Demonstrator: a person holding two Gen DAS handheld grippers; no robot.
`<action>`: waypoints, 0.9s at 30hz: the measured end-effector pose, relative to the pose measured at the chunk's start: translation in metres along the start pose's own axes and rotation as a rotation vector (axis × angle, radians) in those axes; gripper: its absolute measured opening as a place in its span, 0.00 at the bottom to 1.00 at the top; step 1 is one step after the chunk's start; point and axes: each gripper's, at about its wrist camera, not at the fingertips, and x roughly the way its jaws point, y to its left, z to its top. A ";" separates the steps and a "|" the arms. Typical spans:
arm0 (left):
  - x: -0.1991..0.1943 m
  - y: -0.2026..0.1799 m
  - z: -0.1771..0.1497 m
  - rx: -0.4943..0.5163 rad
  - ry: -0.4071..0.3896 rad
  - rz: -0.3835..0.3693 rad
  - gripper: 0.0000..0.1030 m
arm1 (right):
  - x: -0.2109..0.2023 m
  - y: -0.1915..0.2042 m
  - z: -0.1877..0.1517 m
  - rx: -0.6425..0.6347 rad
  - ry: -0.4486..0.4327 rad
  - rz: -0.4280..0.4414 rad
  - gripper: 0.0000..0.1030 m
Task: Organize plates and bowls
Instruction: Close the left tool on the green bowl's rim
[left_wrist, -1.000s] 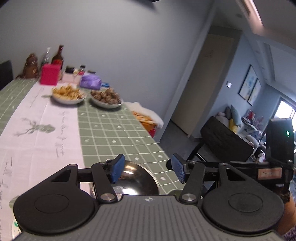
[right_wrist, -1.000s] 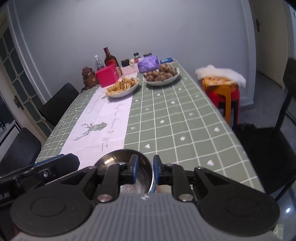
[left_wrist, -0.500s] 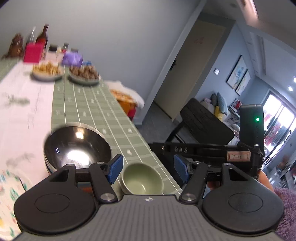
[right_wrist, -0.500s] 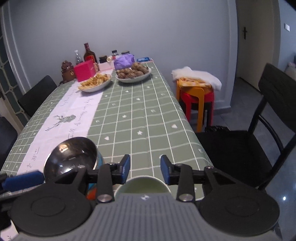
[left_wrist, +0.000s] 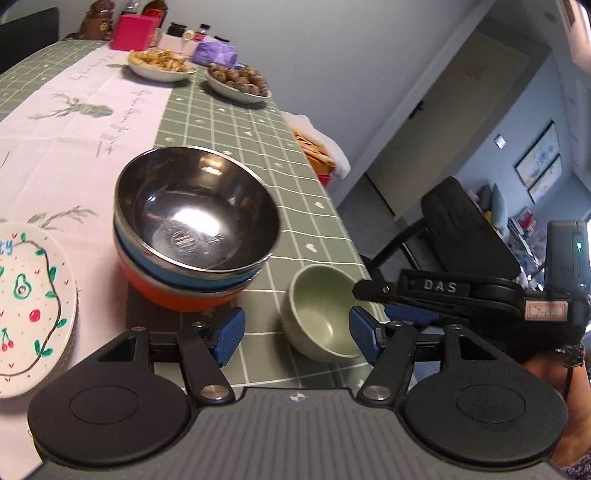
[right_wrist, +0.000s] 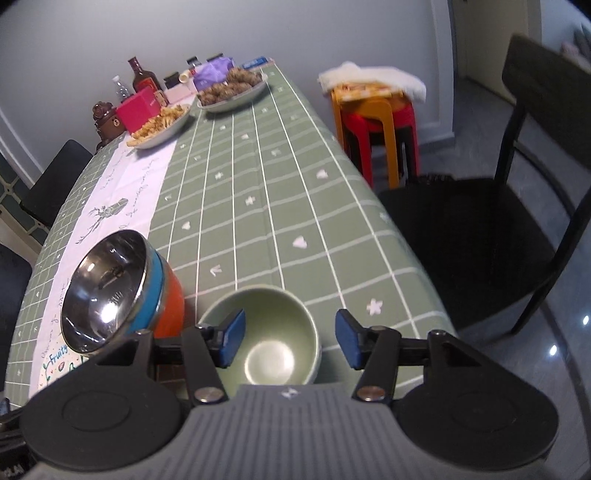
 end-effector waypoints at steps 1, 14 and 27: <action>0.002 0.002 -0.001 -0.014 0.005 0.001 0.76 | 0.004 -0.002 0.000 0.015 0.015 0.003 0.52; 0.025 0.023 0.000 -0.132 0.102 -0.006 0.77 | 0.032 -0.004 -0.006 0.049 0.100 0.000 0.39; 0.029 0.034 0.000 -0.165 0.114 -0.030 0.74 | 0.036 -0.003 -0.008 -0.008 0.089 -0.063 0.07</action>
